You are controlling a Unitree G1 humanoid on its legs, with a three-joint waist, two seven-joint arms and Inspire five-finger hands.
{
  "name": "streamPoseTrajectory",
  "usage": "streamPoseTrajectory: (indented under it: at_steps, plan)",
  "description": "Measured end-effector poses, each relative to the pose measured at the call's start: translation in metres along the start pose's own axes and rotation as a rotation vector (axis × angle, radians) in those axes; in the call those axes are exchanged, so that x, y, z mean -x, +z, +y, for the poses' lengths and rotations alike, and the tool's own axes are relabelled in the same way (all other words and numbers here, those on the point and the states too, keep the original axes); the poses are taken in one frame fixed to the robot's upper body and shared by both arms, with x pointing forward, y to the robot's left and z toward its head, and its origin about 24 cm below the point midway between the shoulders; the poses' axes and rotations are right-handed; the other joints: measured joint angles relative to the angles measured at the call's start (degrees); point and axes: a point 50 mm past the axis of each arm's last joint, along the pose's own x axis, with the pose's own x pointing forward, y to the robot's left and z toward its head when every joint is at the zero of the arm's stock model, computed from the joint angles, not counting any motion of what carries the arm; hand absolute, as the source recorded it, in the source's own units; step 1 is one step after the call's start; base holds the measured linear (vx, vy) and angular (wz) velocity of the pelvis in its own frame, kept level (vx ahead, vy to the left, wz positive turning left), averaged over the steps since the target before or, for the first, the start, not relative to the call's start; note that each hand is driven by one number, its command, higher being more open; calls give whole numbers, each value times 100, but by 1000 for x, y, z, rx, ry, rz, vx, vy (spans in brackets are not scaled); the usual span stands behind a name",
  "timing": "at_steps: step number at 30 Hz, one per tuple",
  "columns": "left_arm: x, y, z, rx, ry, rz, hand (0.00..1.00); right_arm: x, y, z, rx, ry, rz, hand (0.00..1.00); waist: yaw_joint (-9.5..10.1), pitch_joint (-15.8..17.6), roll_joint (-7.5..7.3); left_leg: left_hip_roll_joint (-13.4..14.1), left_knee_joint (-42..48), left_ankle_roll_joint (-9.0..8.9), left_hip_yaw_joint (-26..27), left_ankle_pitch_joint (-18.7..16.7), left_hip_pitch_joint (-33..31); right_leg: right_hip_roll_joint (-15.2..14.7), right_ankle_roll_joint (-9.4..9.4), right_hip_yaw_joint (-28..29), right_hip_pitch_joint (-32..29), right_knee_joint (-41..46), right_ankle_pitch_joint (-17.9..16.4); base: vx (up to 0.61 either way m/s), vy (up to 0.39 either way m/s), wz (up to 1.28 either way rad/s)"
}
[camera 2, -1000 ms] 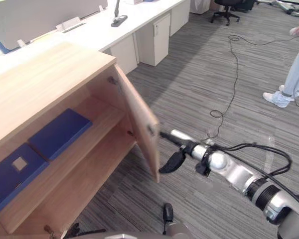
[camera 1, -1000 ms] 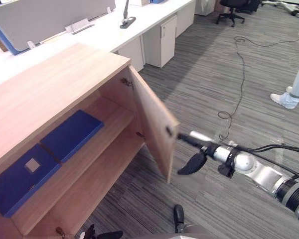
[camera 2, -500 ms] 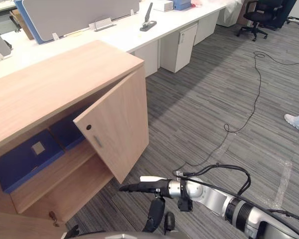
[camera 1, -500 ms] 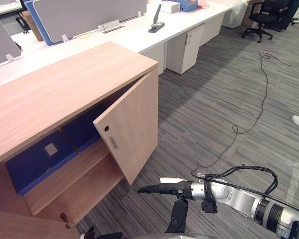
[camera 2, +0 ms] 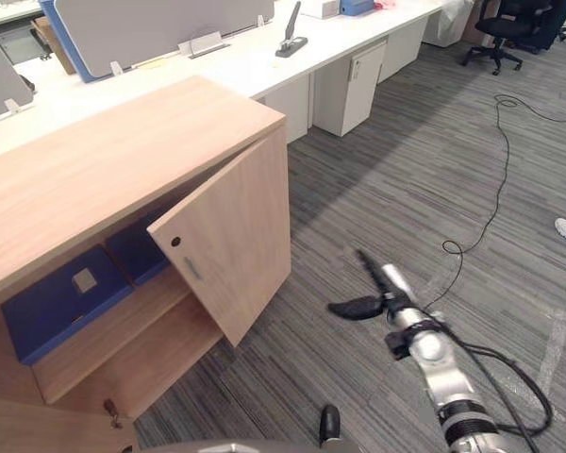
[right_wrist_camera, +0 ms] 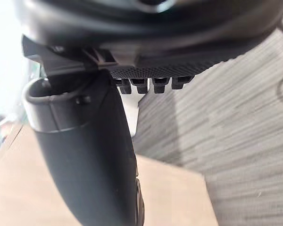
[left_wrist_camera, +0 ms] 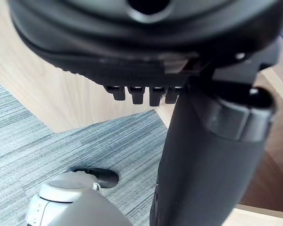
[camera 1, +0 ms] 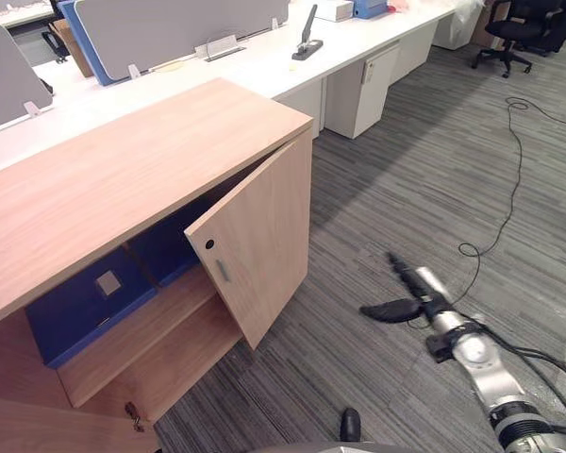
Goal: Walk over to the cabinet, pick up the folder, carry it to the office cabinet, place the folder inside the office cabinet, then close the office cabinet door
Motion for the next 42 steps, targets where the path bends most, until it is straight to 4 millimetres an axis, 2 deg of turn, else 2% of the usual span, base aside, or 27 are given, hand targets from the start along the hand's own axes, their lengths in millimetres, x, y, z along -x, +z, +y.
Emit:
streamPoseTrajectory:
  at_steps: [2, 3, 5, 6, 13, 16, 17, 18, 19, 20, 21, 22, 23, 24, 25, 26, 28, 29, 31, 32, 33, 35, 37, 39, 40, 41, 42]
  plan:
    - [0, 1, -2, 1, -4, -4, 100, 11, -33, 3, -40, -49, 143, 100, -62, -1, 6, 7, -37, -2, -21, -1, 46, 3, 9, -29, 47, 1, -28, 42, 23, 5]
    - [0, 2, -3, 2, -6, -6, 100, 14, -43, 7, -56, -59, 189, 100, -64, -3, 10, 7, -44, -2, -26, -1, 54, 1, 8, -37, 55, 1, -29, 30, 23, 5]
    - [0, 5, -6, 4, -13, -16, 100, 25, -69, 21, -125, -82, 317, 100, -77, -5, 13, -5, -54, -1, -30, -1, 59, -16, 10, -48, 58, 1, -30, 12, 18, 2]
    - [0, 7, -10, 5, -22, -23, 100, 39, -91, 36, -175, -80, 435, 100, -77, -12, 27, -23, -54, -1, -51, 0, 59, -38, 23, -85, 71, 2, -38, 19, 31, 5]
    - [2, 4, -23, 11, -58, -14, 100, 80, -135, 80, -350, -58, 710, 100, -67, -55, 72, -153, -41, 76, -378, 4, 71, -210, 154, -374, 284, 7, -132, 15, 31, 25]
    - [6, 1, -36, 16, -96, -8, 100, 99, -150, 94, -564, -152, 826, 100, -79, -115, 99, -378, 43, 209, -945, 30, -39, -510, 335, -902, 486, 174, -303, 5, 93, 95]
    - [5, 4, -38, 15, -99, -14, 100, 106, -154, 99, -679, -217, 866, 100, -103, -159, 148, -509, 136, 284, -1346, 62, -171, -706, 416, -1044, 430, 662, -609, 5, 120, 151]
    - [5, 5, -39, 17, -98, -17, 100, 110, -156, 103, -759, -262, 881, 100, -105, -170, 164, -575, 177, 326, -1570, 69, -213, -774, 364, -948, 380, 981, -833, 14, 116, 177]
    - [5, 10, -43, 21, -101, -28, 100, 118, -158, 112, -932, -342, 901, 100, -99, -197, 154, -704, 291, 403, -1980, 44, -287, -804, 11, -354, 269, 1511, -1152, 18, 62, 165]
    - [5, 12, -47, 18, -100, -33, 100, 118, -156, 123, -1054, -381, 901, 100, -41, -210, 137, -772, 388, 416, -2288, 44, -348, -755, -213, 696, 18, 2119, -1319, 13, 38, 152]
    - [5, 12, -46, 10, -99, -37, 100, 115, -152, 129, -1128, -398, 894, 100, -25, -253, 152, -774, 455, 407, -2430, 40, -429, -670, -226, 1288, -184, 2479, -1444, 6, -96, 144]
    - [4, 16, -43, -2, -90, -47, 100, 113, -149, 135, -1237, -430, 873, 100, -56, -355, 68, -905, 619, 334, -2790, 65, -655, -458, 142, 2357, -403, 2822, -1868, 12, -248, 149]
    - [2, 24, -38, -7, -74, -76, 100, 108, -142, 145, -1271, -414, 868, 100, -64, -395, -132, -1073, 765, 278, -3079, 52, -836, -320, 385, 2982, -425, 2770, -2055, 37, -373, 177]
    - [0, 33, -35, -10, -61, -105, 100, 105, -137, 153, -1258, -373, 873, 100, -43, -379, -292, -1244, 955, 176, -3338, -23, -975, -359, 520, 3158, -324, 2728, -2378, 45, -332, 138]
    - [0, 36, -36, -9, -60, -114, 100, 102, -134, 157, -1244, -344, 871, 100, -46, -373, -310, -1295, 1067, 131, -3483, -67, -1067, -371, 646, 3140, -231, 2662, -2524, 41, -255, 103]
    - [0, 40, -42, -2, -70, -120, 100, 99, -133, 155, -1211, -320, 858, 100, -48, -350, -259, -1296, 1159, 81, -3627, -108, -1106, -325, 636, 2975, -198, 2701, -2563, 7, -198, 105]
    - [4, 44, -61, 22, -113, -129, 100, 95, -132, 150, -1117, -265, 840, 100, -8, -314, -66, -1153, 1196, 140, -3907, -202, -1165, -252, 479, 2397, -100, 2793, -2677, -55, -239, 116]
    - [6, 44, -69, 30, -134, -128, 100, 95, -132, 150, -1098, -251, 841, 100, -1, -297, -53, -1008, 1193, 116, -3801, -176, -1190, -243, 411, 2146, -6, 2793, -2706, -79, -223, 124]
    - [6, 49, -71, 28, -158, -146, 100, 99, -135, 152, -1041, -219, 867, 100, -19, -310, -124, -891, 1758, 61, -3331, -206, -1431, -221, 295, 1570, 233, 2796, -2778, -17, -150, 119]
    - [6, 51, -70, 33, -155, -151, 100, 101, -135, 153, -1022, -206, 875, 100, -7, -303, -169, -865, 1769, 30, -3319, -209, -1460, -210, 301, 1465, 273, 2797, -2796, 28, -70, 64]
    - [6, 50, -70, 41, -154, -151, 100, 102, -135, 156, -992, -182, 882, 100, 71, -302, -232, -816, 1667, -178, -3341, -146, -1463, -155, 267, 1423, 278, 2790, -2829, 40, -66, 39]
    - [4, 55, -62, 103, -135, -156, 100, 103, -133, 163, -946, -134, 887, 100, 134, -274, -379, -819, 1598, -269, -3553, -107, -1590, -108, 301, 1242, 278, 2715, -2820, 60, -63, 42]
    - [3, 57, -58, 114, -133, -159, 100, 103, -132, 165, -930, -123, 888, 100, 105, -219, -476, -864, 1593, -344, -3738, -6, -1667, -114, 285, 944, 397, 2624, -2828, 53, -57, 81]
    - [1, 64, -55, 119, -134, -175, 100, 110, -134, 170, -947, -139, 907, 100, 81, -64, -615, -931, 1570, -130, -3098, 376, -1738, -259, 254, 512, 685, 2475, -2830, 24, -88, 111]
    - [1, 68, -55, 135, -129, -189, 100, 111, -135, 171, -937, -132, 917, 100, 91, -47, -669, -746, 1421, 117, -2164, 576, -1781, -352, 209, 353, 724, 2405, -2803, -27, -64, 70]
    - [1, 71, -54, 199, -117, -191, 100, 108, -134, 169, -926, -129, 904, 100, 112, 38, -699, -389, 2087, 465, -985, 232, -2042, -363, 167, 239, 729, 2396, -2757, -30, -45, 49]
    - [1, 72, -54, 220, -110, -192, 100, 106, -134, 166, -934, -144, 894, 100, 111, 61, -623, -110, 2852, 508, -374, 8, -2243, -324, 167, 167, 740, 2406, -2757, 2, -23, 33]
